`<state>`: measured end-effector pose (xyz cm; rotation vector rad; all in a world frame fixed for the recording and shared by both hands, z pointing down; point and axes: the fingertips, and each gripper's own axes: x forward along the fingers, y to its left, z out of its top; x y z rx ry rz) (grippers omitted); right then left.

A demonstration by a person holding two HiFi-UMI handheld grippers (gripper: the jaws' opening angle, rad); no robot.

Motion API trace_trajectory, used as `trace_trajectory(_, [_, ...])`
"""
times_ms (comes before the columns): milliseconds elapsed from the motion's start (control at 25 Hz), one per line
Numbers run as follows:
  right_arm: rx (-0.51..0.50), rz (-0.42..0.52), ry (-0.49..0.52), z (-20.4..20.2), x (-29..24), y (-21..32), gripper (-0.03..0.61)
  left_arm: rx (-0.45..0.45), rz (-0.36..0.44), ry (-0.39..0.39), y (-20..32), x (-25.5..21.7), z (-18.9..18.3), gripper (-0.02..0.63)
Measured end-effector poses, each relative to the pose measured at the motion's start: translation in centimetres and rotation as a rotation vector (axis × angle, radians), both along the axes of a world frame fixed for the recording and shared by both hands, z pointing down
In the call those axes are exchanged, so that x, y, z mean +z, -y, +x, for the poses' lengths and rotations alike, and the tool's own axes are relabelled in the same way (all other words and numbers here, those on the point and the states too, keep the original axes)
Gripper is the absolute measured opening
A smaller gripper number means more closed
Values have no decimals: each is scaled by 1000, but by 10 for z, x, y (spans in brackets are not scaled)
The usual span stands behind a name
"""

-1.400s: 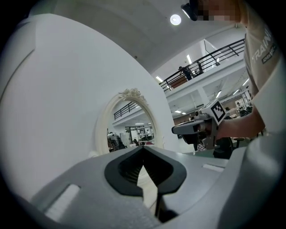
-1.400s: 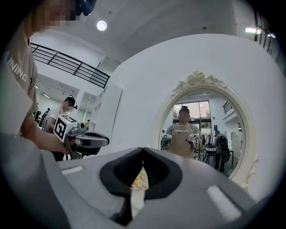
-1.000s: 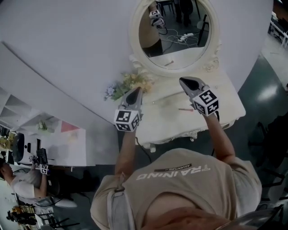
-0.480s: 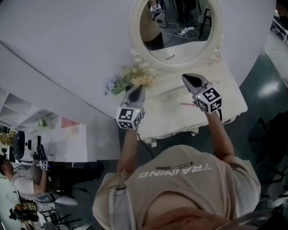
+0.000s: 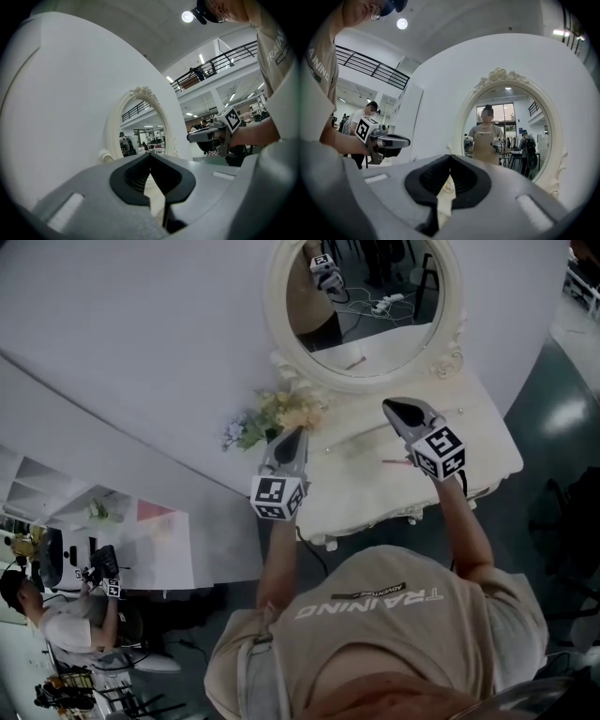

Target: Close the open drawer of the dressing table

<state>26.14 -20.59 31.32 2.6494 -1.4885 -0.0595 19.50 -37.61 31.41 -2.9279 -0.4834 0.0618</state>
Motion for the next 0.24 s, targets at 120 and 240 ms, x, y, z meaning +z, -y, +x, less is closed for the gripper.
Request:
trace_trajectory(120, [0,-10,10,14,7,3,4,-4,1,0,5,2,10,6])
trace_trajectory(240, [-2,-13,22,31,10,5,4,-5,-3,11,9,7,25,8])
